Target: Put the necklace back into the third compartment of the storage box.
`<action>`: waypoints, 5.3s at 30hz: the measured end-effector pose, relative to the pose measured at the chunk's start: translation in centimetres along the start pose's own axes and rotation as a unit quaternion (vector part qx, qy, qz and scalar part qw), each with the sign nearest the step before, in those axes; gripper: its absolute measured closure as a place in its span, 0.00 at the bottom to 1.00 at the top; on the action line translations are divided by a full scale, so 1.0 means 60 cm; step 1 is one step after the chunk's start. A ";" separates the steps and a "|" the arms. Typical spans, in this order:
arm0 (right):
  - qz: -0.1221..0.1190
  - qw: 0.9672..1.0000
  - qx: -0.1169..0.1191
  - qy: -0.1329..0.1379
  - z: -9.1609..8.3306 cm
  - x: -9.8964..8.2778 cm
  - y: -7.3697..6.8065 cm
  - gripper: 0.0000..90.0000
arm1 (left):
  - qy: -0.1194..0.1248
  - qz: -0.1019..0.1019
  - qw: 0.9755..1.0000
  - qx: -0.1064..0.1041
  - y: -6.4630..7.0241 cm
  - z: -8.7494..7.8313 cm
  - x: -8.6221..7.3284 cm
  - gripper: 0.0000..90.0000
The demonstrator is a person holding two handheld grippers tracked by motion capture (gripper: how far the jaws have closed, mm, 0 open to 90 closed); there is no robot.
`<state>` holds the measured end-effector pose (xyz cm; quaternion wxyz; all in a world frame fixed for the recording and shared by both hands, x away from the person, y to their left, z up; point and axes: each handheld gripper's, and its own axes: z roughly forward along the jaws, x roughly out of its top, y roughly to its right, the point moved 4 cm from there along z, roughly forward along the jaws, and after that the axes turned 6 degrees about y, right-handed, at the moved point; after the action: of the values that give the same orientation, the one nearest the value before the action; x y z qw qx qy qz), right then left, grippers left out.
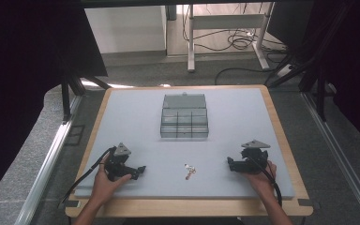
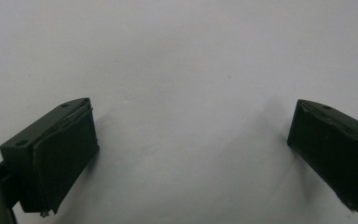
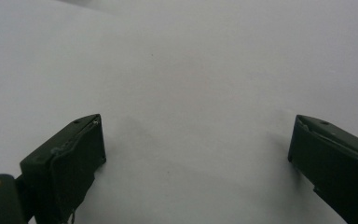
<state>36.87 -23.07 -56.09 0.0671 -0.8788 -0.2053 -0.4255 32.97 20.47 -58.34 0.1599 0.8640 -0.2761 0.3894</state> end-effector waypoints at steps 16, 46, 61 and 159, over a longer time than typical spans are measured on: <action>-0.018 1.000 0.009 0.008 -0.009 0.007 0.001 0.18 | 0.000 0.000 1.000 0.000 0.000 0.000 0.000 0.01; -0.042 0.992 0.096 0.073 -0.084 0.090 -0.054 0.32 | 0.000 0.000 1.000 0.000 0.000 0.000 0.000 0.01; -0.104 0.980 0.160 0.045 -0.080 0.118 -0.146 0.39 | 0.000 -0.001 1.000 0.000 0.000 0.000 0.000 0.01; -0.198 0.945 0.246 -0.087 -0.015 0.059 -0.275 0.98 | 0.000 0.000 1.000 0.000 0.000 0.000 0.000 0.01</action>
<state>31.31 -7.27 -53.71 0.1779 -0.8100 -0.4784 -0.2886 32.96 20.47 -58.34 0.1599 0.8639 -0.2760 0.3899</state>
